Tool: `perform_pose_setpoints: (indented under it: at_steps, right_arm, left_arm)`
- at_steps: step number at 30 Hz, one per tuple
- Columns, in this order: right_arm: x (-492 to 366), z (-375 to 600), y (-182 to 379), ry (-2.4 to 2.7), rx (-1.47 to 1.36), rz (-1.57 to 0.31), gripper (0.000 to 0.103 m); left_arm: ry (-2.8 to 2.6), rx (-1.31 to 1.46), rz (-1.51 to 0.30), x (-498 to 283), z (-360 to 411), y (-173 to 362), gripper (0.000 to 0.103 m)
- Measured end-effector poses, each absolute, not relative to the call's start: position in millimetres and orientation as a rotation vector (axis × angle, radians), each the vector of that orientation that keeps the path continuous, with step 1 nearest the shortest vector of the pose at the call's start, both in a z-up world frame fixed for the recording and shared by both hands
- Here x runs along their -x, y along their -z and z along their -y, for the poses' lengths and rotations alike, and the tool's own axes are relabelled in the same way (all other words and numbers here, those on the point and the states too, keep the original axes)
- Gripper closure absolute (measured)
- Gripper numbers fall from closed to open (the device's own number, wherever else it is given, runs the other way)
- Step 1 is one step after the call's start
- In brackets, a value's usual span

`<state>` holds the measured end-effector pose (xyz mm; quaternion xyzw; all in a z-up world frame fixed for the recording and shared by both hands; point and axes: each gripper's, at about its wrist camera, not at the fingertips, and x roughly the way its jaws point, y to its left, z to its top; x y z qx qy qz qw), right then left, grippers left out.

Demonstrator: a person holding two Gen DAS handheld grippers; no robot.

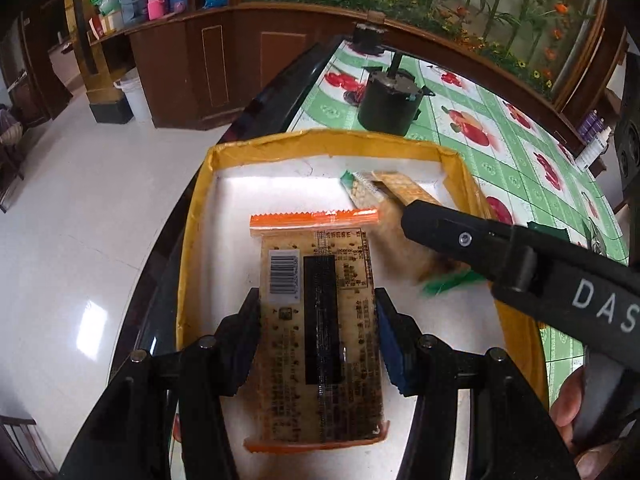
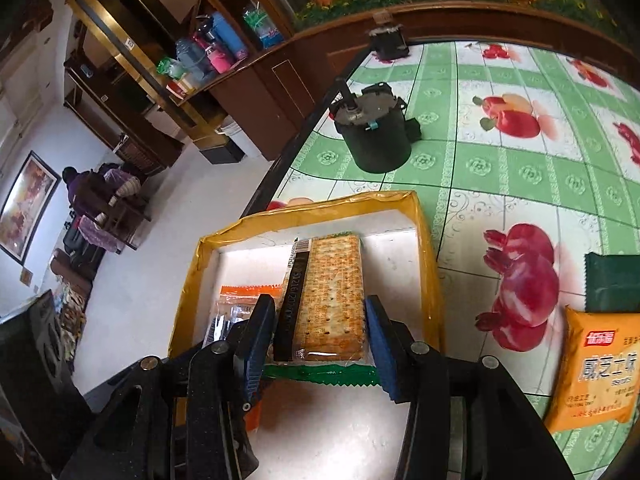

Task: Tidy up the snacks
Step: 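Carry both cracker packs into the yellow box and open both grippers, then grasp the orange cheese biscuit bag with the left gripper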

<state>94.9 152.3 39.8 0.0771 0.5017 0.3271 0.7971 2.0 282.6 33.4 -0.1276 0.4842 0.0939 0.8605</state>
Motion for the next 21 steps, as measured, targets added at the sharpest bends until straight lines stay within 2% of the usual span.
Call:
perform_pose_setpoints:
  at_steps: [9, 10, 11, 15, 21]
  right_arm:
    - [-79, -141, -55, -0.758, -0.167, -1.048, 0.048]
    - [-75, -134, -58, -0.769, -0.172, -1.036, 0.045]
    - [-70, -123, -61, -0.781, -0.181, -1.023, 0.042]
    - [-53, -64, -64, -0.795, -0.244, -0.998, 0.041]
    - [-44, 62, -72, -0.733, -0.338, -0.919, 0.041]
  left_arm:
    - [-0.231, 0.295, -0.974, 19, -280, -51, 0.047]
    - [-0.228, 0.308, -0.963, 25, -275, -53, 0.046]
    - [-0.224, 0.318, -0.953, 30, -270, -56, 0.046]
    - [-0.186, 0.335, -0.911, 50, -230, -66, 0.046]
    - [-0.090, 0.266, -0.884, 46, -142, -78, 0.038]
